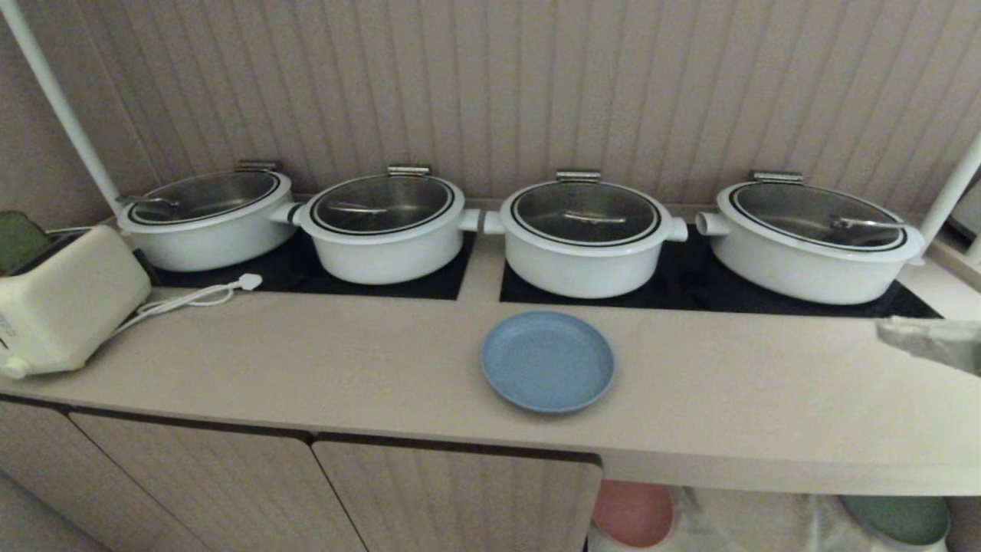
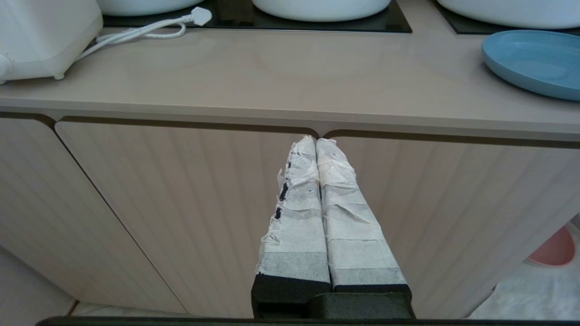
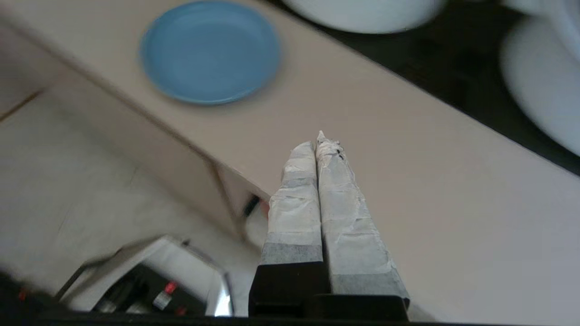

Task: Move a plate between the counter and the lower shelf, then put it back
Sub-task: Pick up the plate

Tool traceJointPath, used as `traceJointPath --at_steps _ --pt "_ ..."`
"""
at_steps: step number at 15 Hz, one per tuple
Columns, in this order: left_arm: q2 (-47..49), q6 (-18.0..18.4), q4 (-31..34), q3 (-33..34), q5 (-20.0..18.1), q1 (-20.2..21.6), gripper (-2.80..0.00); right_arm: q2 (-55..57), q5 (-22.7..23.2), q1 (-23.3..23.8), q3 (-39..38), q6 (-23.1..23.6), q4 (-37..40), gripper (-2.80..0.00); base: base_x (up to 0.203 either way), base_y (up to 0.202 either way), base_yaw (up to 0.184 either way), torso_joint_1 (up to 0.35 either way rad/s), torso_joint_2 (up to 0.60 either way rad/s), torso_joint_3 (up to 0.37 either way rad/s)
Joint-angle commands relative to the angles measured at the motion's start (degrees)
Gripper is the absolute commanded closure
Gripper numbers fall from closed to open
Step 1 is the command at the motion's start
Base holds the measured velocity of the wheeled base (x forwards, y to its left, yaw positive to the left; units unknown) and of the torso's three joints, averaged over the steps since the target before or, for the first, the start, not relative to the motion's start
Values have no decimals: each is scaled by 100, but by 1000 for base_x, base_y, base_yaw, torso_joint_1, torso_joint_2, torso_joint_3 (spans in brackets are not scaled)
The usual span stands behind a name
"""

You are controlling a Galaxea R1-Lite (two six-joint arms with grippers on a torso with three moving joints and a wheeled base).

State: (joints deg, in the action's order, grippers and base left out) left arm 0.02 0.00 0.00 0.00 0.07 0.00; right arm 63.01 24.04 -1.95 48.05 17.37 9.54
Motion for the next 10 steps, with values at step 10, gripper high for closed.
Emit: traceJointPath --at_steps 10 --pt "-2 0 0 0 1 0 0 3079 -908 -2239 3249 -839 3029 0 0 0 0 0 0 0"
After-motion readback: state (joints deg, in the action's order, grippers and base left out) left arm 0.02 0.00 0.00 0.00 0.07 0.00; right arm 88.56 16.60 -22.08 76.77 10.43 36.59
